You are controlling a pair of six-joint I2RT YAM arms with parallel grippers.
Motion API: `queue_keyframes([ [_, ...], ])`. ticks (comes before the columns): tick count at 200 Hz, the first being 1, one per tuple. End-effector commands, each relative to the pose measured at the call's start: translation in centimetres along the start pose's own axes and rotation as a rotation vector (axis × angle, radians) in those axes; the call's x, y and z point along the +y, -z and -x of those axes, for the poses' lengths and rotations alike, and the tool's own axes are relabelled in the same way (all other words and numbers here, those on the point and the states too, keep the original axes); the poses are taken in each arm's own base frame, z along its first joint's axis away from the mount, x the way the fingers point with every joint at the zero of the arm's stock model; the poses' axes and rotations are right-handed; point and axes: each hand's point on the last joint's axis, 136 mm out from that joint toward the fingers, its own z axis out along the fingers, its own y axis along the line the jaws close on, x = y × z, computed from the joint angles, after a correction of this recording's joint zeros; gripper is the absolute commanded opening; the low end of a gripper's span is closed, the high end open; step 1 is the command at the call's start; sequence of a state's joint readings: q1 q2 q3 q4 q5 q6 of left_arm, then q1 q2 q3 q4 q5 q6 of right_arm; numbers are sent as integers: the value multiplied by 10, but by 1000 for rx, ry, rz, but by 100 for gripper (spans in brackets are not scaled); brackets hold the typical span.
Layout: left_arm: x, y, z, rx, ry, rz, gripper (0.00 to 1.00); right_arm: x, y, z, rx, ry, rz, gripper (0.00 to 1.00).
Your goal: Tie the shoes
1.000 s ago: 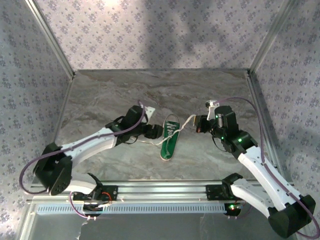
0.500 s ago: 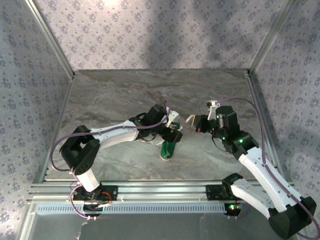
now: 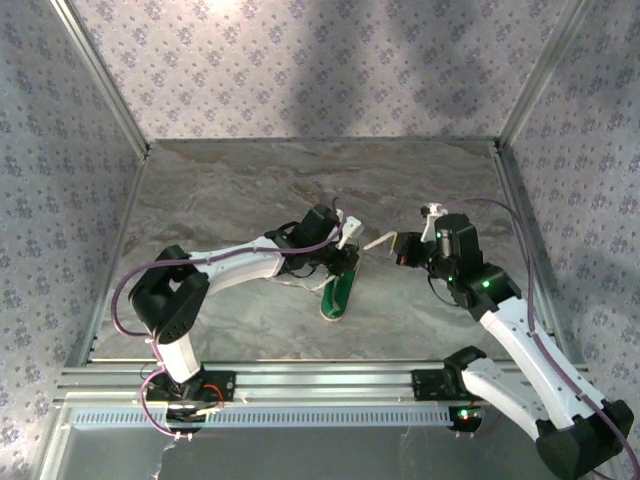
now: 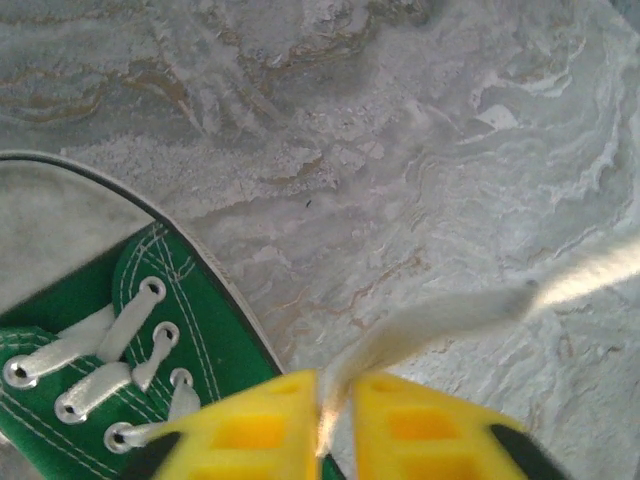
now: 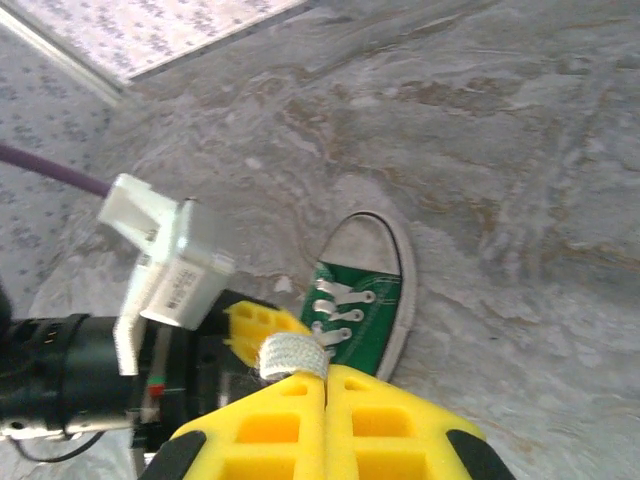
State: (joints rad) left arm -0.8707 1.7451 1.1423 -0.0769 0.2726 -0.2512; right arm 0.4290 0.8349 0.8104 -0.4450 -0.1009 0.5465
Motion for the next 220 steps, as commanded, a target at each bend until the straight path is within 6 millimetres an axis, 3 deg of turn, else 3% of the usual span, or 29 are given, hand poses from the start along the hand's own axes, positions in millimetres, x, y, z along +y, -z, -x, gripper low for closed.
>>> queue_keyframes([
  [1,-3,3,14,-39,10,-13,4,-30,4,-10,31,-39,-150,0],
  [15,-1,5,13,-44,30,-8,1,-44,-2,-24,85,-34,-211,0],
  [35,2,9,11,-58,62,-6,1,-58,-16,-59,233,-21,-258,0],
  [65,11,16,9,-88,125,-5,0,-58,-43,-107,421,36,-261,0],
  [81,16,21,8,-104,159,-11,0,-57,-52,-124,474,70,-276,0],
  [123,24,28,-1,-108,239,-49,0,-47,-76,-146,570,125,-266,1],
  [146,27,31,-8,-104,279,-47,0,-42,-73,-133,515,165,-263,28],
  [164,26,33,-13,-106,305,-58,0,-34,-63,-108,398,184,-237,45],
  [193,21,38,-16,-126,316,-62,0,-26,-47,-73,229,216,-203,48],
  [220,16,36,-23,-121,278,-26,0,-29,-46,-44,185,151,-198,48],
])
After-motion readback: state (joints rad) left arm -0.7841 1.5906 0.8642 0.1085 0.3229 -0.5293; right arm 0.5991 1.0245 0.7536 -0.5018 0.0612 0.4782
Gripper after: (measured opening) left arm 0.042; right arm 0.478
